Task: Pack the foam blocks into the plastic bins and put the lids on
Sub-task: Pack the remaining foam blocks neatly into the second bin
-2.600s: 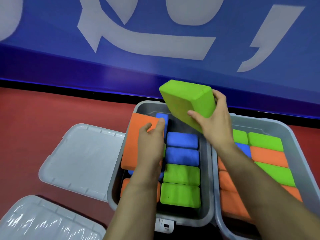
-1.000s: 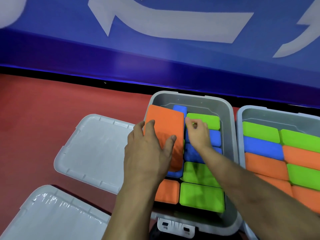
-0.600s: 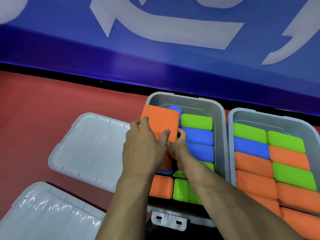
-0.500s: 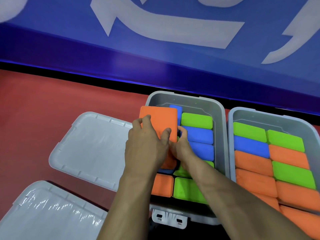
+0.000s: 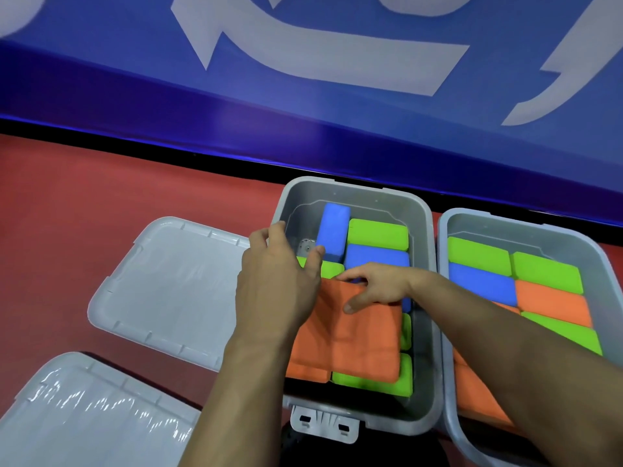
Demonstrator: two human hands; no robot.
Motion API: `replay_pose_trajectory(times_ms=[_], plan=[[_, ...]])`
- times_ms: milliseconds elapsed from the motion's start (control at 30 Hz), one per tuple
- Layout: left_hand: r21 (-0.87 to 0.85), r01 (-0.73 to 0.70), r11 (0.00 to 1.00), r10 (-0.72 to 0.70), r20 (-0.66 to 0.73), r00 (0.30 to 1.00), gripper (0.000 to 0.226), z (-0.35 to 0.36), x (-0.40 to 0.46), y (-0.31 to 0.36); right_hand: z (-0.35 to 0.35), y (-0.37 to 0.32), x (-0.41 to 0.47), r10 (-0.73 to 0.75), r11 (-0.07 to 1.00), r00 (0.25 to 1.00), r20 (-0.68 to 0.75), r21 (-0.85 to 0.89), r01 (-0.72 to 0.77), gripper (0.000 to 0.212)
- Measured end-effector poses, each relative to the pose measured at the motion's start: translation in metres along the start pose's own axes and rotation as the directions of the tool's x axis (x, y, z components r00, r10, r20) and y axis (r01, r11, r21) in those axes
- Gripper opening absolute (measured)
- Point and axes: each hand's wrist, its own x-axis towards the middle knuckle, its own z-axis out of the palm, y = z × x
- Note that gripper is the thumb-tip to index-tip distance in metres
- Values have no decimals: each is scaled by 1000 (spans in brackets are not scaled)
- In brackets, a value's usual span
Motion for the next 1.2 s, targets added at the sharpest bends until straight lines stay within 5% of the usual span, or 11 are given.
replay_pose_trajectory(times_ms=[100, 233, 367, 700, 933, 1200], plan=[[-7, 2, 1000, -2, 0, 1000, 67, 2, 2, 0, -15, -8, 18, 15, 995, 996, -87, -99, -24, 55], [-9, 13, 1000, -13, -12, 1000, 66, 3, 5, -3, -34, -7, 60, 77, 996, 902, -425, 1, -84, 53], [-22, 28, 999, -28, -24, 999, 66, 2, 7, -4, -31, -7, 92, 214, 976, 870, -444, 64, -207, 68], [-29, 54, 998, -55, -29, 998, 66, 3, 12, -6, -23, -36, 146, 456, 862, 555, -696, 191, -469, 98], [-23, 71, 997, -71, -11, 997, 65, 2, 14, -6, -8, -37, 156, 272, 867, 594, -757, -76, -493, 87], [-35, 70, 997, -71, -14, 997, 68, 0, 14, -6, -18, -47, 150, 284, 945, 682, -674, 76, -318, 81]])
